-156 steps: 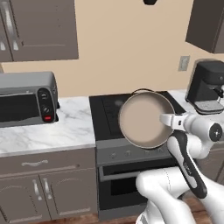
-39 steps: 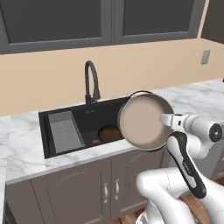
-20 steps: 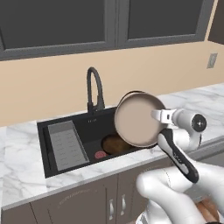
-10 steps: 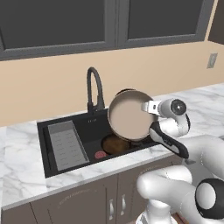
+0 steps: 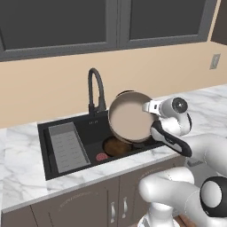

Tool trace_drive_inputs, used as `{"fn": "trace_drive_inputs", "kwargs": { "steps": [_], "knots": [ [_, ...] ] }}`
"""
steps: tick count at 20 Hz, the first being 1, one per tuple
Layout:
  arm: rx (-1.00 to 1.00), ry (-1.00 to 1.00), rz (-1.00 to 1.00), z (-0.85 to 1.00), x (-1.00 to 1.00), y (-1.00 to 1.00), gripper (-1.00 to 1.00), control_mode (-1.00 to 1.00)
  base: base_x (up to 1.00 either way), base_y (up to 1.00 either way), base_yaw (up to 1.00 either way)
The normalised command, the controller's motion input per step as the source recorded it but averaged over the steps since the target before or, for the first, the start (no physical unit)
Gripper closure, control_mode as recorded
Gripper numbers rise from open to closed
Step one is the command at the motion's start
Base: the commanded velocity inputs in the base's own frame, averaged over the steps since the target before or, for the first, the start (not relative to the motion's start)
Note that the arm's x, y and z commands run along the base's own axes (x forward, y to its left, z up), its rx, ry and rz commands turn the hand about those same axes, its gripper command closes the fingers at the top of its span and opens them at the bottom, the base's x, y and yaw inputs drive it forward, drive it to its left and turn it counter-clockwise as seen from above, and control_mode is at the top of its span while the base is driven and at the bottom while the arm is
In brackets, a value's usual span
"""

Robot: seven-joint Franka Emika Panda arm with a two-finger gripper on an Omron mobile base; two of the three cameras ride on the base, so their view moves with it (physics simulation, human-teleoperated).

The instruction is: Move the pot and pan from the stove into the sink.

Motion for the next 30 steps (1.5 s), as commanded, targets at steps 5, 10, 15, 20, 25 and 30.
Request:
{"fn": "trace_drive_inputs", "kwargs": {
  "steps": [5, 10, 15, 20, 25, 30],
  "knots": [
    [0.11, 0.14, 0.01, 0.0, 0.0, -0.07, 1.0, -1.0, 0.0, 0.0, 0.0],
    [0.13, 0.16, 0.01, 0.0, 0.0, -0.05, 1.0, -1.0, 0.0, 0.0, 0.0],
    [0.11, 0.17, 0.02, -0.01, 0.0, -0.02, 1.0, -1.0, 0.0, 0.0, 0.0],
    [0.01, 0.02, 0.0, 0.0, 0.0, 0.0, 1.0, -1.0, 0.0, 0.0, 0.0],
    [0.0, 0.0, 0.0, -0.23, 0.0, 0.0, 1.0, -1.0, 0.0, 0.0, 0.0],
    [0.0, 0.0, 0.0, -0.33, 0.0, 0.0, 1.0, -1.0, 0.0, 0.0, 0.0]
  ]
}}
